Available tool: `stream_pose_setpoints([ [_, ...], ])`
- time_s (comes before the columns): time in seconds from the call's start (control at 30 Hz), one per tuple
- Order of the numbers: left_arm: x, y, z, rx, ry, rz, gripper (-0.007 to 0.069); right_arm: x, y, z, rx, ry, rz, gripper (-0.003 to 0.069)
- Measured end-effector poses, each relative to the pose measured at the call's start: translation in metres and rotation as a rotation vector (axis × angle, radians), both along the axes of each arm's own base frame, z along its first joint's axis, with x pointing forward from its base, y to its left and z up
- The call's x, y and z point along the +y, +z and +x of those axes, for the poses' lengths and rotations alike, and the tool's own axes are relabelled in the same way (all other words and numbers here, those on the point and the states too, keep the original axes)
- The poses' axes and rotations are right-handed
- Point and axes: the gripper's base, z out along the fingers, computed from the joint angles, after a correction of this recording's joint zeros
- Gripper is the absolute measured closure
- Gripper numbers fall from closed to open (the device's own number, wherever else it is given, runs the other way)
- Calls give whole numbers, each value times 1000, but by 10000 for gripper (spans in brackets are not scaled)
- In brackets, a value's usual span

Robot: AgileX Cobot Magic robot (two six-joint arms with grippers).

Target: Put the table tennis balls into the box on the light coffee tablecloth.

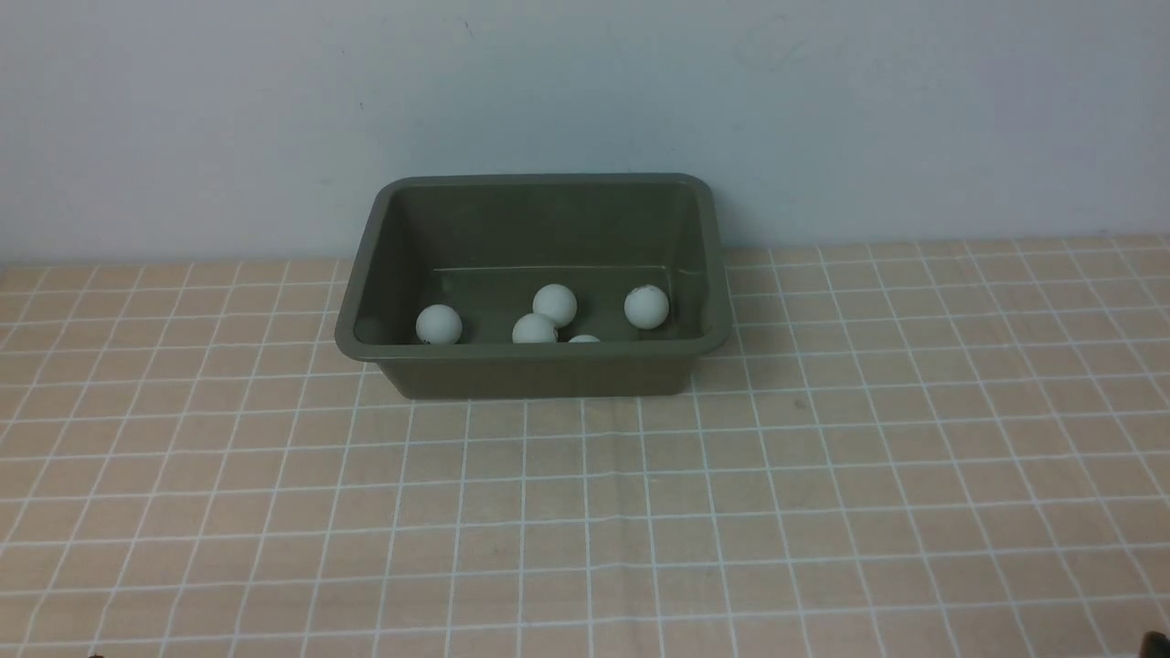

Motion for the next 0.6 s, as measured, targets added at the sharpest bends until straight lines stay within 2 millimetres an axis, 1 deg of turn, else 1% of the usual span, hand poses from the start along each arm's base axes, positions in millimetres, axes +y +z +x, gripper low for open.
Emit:
stream_pose_setpoints([
  [0.27,0,0,0,0,0,0,221,1,0,0,6,7,38,192],
  [0.43,0,0,0,0,0,1,221,-3,0,0,11,-49,114,192],
  [0.6,0,0,0,0,0,1,221,-6,0,0,8,-77,122,192],
])
